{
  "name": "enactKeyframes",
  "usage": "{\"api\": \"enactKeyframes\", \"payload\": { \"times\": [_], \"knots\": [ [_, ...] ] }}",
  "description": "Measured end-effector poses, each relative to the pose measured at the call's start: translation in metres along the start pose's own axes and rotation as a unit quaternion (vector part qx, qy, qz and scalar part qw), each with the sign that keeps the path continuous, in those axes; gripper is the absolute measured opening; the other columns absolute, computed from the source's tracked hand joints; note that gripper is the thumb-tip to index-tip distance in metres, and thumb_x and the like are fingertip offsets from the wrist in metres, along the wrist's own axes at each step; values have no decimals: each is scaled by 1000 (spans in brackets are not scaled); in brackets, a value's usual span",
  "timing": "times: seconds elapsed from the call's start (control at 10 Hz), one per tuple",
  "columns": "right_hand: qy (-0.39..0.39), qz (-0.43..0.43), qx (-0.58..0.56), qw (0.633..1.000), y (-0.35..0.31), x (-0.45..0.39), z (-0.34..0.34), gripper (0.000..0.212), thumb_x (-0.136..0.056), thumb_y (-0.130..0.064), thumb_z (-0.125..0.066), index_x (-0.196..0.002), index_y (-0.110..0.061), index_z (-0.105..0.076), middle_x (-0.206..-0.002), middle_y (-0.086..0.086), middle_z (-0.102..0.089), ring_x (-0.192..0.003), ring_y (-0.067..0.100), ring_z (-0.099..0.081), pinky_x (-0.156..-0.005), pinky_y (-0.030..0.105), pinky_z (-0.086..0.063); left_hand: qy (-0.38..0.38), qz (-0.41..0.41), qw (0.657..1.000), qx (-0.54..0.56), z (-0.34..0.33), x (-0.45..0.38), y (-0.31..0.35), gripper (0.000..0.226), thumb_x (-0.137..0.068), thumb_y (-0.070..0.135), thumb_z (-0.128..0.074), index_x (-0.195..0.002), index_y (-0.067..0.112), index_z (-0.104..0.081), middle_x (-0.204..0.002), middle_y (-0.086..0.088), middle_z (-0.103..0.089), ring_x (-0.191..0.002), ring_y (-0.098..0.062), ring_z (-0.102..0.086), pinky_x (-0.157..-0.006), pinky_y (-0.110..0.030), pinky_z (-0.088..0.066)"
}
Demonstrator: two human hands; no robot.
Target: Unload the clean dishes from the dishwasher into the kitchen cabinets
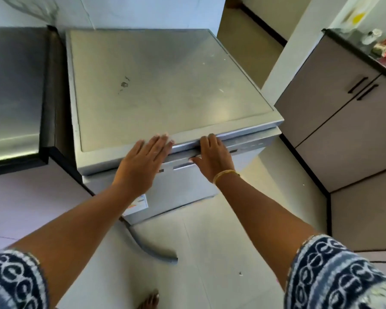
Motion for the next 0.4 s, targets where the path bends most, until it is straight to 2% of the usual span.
{"api": "enactKeyframes", "payload": {
  "times": [0.1, 0.2, 0.4],
  "knots": [
    [2, -38, -23, 999, 1, -8, 0, 45, -78, -38, -74, -102, -6, -55, -99, 12, -57, -86, 31, -63, -69, 36, -53, 23, 21, 999, 13, -3, -12, 0, 59, -87, 12, -34, -146, 13, -37, -147, -7, -45, -127, -24, -52, -101, -38, -43],
    [-7, -50, -17, 999, -1, -8, -1, 43, -81, -40, -71, -103, -7, -54, -97, 10, -58, -81, 28, -64, -67, 32, -51, 17, 26, 999, 22, -7, -11, 5, 57, -86, 11, -43, -143, 15, -40, -141, -6, -50, -122, -24, -55, -97, -37, -45],
    [-66, -93, -4, 993, -11, -11, 12, 35, -91, -32, -61, -113, -8, -51, -110, 9, -58, -100, 27, -62, -81, 32, -50, -19, 48, 996, 70, 10, -25, -4, 57, -74, 9, -63, -129, 19, -52, -126, -4, -57, -107, -26, -59, -78, -36, -48]
  ]
}}
Point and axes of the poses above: each hand's wrist, its own x-axis away from the middle knuckle, its own z-axis out of the back of the hand, y = z × x, the point moved 4 cm from there along -x, towards the middle knuckle
